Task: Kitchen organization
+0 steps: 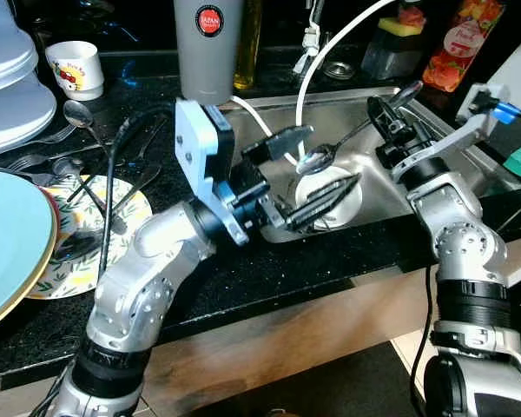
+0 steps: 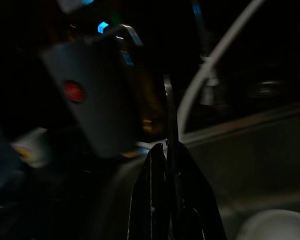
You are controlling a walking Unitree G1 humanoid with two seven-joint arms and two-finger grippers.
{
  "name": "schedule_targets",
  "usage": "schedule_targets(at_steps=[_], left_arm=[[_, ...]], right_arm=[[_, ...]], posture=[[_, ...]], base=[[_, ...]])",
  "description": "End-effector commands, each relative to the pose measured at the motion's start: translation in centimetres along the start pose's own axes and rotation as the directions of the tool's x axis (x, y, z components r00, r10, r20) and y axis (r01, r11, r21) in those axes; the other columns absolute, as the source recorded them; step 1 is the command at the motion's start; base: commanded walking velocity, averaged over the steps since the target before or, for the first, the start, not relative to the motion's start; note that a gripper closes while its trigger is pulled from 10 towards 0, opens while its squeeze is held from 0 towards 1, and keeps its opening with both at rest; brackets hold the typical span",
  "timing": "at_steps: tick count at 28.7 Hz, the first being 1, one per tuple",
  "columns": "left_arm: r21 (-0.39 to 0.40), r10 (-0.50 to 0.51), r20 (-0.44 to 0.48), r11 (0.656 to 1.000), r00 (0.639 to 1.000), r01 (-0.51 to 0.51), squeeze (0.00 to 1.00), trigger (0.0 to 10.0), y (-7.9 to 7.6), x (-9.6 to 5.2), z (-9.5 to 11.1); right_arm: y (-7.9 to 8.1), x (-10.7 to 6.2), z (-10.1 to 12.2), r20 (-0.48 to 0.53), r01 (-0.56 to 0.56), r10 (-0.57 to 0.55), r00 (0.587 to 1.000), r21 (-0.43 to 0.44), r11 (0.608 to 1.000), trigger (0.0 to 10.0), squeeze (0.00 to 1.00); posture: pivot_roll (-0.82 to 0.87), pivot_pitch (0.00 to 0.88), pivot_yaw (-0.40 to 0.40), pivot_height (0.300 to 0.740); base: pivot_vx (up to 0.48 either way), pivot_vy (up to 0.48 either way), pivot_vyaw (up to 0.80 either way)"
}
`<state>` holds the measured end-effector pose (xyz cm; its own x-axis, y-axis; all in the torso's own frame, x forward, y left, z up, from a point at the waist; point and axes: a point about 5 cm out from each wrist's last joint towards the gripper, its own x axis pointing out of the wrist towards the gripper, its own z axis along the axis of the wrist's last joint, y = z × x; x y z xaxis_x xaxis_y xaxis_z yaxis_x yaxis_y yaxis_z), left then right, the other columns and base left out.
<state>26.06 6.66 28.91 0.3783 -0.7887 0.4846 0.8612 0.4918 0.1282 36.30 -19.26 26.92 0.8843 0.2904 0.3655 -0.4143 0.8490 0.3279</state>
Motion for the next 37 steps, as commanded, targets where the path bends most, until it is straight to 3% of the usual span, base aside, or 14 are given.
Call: schedule_targets(at_steps=[1, 5, 7, 8, 9, 10, 15, 22, 25, 26, 27, 34, 36, 37], left_arm=[[0.042, 0.039, 0.054, 0.998, 0.998, -0.041, 0.0, 10.0, 0.2, 0.6, 1.4], [0.113, 0.08, 0.112, 0.989, 0.99, -0.093, 0.0, 10.0, 0.5, 1.1, 3.4], [0.113, 0.08, 0.112, 0.989, 0.99, -0.093, 0.0, 10.0, 0.5, 1.1, 3.4], [0.139, 0.08, 0.132, 0.985, 0.988, -0.098, 0.0, 10.0, 0.4, 1.4, 4.2], [0.139, 0.08, 0.132, 0.985, 0.988, -0.098, 0.0, 10.0, 0.4, 1.4, 4.2], [0.166, 0.078, 0.135, 0.981, 0.988, -0.101, 0.0, 10.0, 0.2, 1.6, 4.7], [0.206, 0.114, 0.118, 0.969, 0.986, -0.137, 0.0, 10.0, 0.3, 1.6, 4.7], [0.331, 0.336, 0.077, 0.88, 0.939, -0.341, 0.0, 10.0, 2.1, 0.2, 4.9], [0.335, 0.352, 0.067, 0.874, 0.934, -0.353, 0.0, 10.0, 2.1, 0.0, 4.8], [0.329, 0.358, 0.016, 0.88, 0.933, -0.343, 0.0, 10.0, 1.8, -0.4, 3.9], [0.329, 0.358, 0.016, 0.88, 0.933, -0.343, 0.0, 10.0, 1.8, -0.4, 3.9], [0.281, 0.355, -0.031, 0.9, 0.934, -0.333, 0.0, 10.0, -0.1, -0.6, 2.7], [0.277, 0.355, -0.033, 0.902, 0.934, -0.332, 0.0, 10.0, -0.4, -0.5, 2.6], [0.274, 0.355, -0.034, 0.902, 0.934, -0.332, 0.0, 10.0, -0.5, -0.5, 2.5]], right_arm=[[-0.9, 0.1, 0.1, -0.026, 0.044, -0.047, 0.999, -0.101, 0.994, 10.0, 0.0], [-0.6, 1.1, -0.9, -0.067, 0.033, -0.047, 0.997, -0.2, 0.979, 10.0, 0.0], [-0.6, 1.1, -0.9, -0.067, 0.033, -0.047, 0.997, -0.2, 0.979, 10.0, 0.0], [-0.2, 1.8, -1.5, -0.093, 0.015, -0.041, 0.995, -0.267, 0.964, 10.0, 0.0], [-0.2, 1.8, -1.5, -0.093, 0.015, -0.041, 0.995, -0.267, 0.964, 10.0, 0.0], [0.7, 2.6, -2.4, -0.147, -0.037, -0.015, 0.989, -0.349, 0.936, 10.0, 0.0], [1.7, 3.4, -3.5, -0.207, -0.109, 0.022, 0.978, -0.421, 0.901, 10.0, 0.0], [3.8, 5.1, -7.0, -0.387, -0.257, 0.031, 0.922, -0.55, 0.795, 10.0, 0.0], [3.9, 5.4, -7.2, -0.395, -0.259, 0.015, 0.919, -0.572, 0.778, 10.0, 0.0], [4.4, 6.1, -7.2, -0.407, -0.262, -0.021, 0.913, -0.626, 0.735, 10.0, 0.0], [4.4, 6.1, -7.2, -0.407, -0.262, -0.021, 0.913, -0.626, 0.735, 10.0, 0.0], [5.2, 7.1, -7.1, -0.437, -0.311, -0.047, 0.898, -0.708, 0.634, 10.0, 0.0], [5.3, 7.1, -7.3, -0.447, -0.322, -0.051, 0.893, -0.714, 0.621, 10.0, 0.06], [5.3, 7.1, -7.5, -0.457, -0.332, -0.051, 0.888, -0.713, 0.618, 10.0, 0.69]], posture=[[0.06, 0.088, -0.093, 0.74], [0.06, 0.095, -0.099, 0.74], [0.06, 0.095, -0.099, 0.74], [0.06, 0.102, -0.105, 0.74], [0.06, 0.102, -0.105, 0.74], [0.06, 0.111, -0.11, 0.74], [0.06, 0.121, -0.117, 0.74], [0.09, 0.153, -0.141, 0.74], [0.09, 0.158, -0.144, 0.74], [0.1, 0.173, -0.152, 0.74], [0.1, 0.173, -0.152, 0.74], [0.11, 0.191, -0.159, 0.74], [0.11, 0.192, -0.16, 0.74], [0.12, 0.192, -0.162, 0.74]], base=[[0.0, 0.0, -0.8], [0.0, 0.0, -0.73], [0.0, 0.0, -0.5], [0.0, 0.0, 0.0], [0.0, 0.0, 0.0], [0.0, 0.0, 0.0], [0.0, 0.0, 0.0], [0.0, 0.0, 0.0], [0.0, 0.0, 0.0], [0.0, 0.0, 0.0], [0.0, 0.0, 0.0], [0.0, 0.0, 0.0], [0.0, 0.0, 0.0], [0.0, 0.0, 0.0]])
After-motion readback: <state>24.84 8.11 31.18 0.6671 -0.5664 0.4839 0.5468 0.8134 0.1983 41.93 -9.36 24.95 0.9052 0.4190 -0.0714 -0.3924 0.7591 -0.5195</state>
